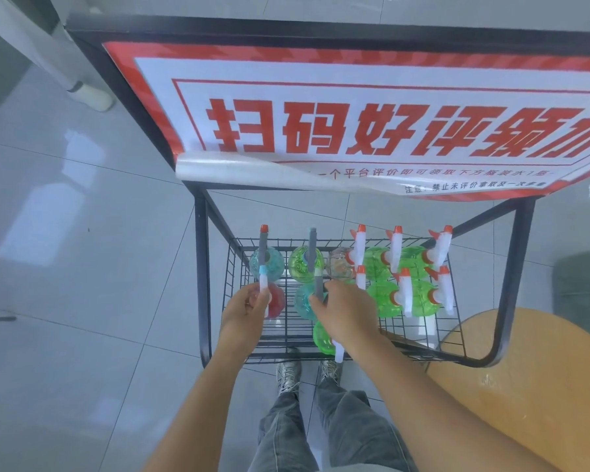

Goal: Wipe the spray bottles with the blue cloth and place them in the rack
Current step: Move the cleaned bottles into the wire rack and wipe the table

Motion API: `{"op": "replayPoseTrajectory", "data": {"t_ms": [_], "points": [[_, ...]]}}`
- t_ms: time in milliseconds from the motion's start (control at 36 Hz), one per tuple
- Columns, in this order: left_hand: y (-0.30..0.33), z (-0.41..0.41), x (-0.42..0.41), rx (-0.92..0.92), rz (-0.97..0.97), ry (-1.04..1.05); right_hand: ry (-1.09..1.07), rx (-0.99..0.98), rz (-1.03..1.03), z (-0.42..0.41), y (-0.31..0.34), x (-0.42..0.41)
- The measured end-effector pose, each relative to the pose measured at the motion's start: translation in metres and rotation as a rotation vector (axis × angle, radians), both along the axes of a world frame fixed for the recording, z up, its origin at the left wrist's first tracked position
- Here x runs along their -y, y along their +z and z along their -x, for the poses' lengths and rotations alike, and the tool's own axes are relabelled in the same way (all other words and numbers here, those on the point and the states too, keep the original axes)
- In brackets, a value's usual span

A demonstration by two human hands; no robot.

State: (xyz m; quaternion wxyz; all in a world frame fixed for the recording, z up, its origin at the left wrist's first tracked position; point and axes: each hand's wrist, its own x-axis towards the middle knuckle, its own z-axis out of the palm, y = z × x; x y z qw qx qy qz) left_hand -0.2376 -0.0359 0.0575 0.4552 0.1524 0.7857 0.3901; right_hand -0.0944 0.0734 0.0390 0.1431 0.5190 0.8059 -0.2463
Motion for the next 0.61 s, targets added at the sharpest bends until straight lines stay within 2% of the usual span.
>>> {"op": "replayPoseTrajectory", "data": {"t_ms": [556,611], "points": [[-0.028,0.003,0.008,-0.056,-0.01,0.042,0.068,-0.027,-0.044,0.005,-0.002,0.006],[-0.03,0.005,0.01,-0.104,0.009,0.038,0.081,-0.032,-0.056,0.005,-0.004,0.006]]}}
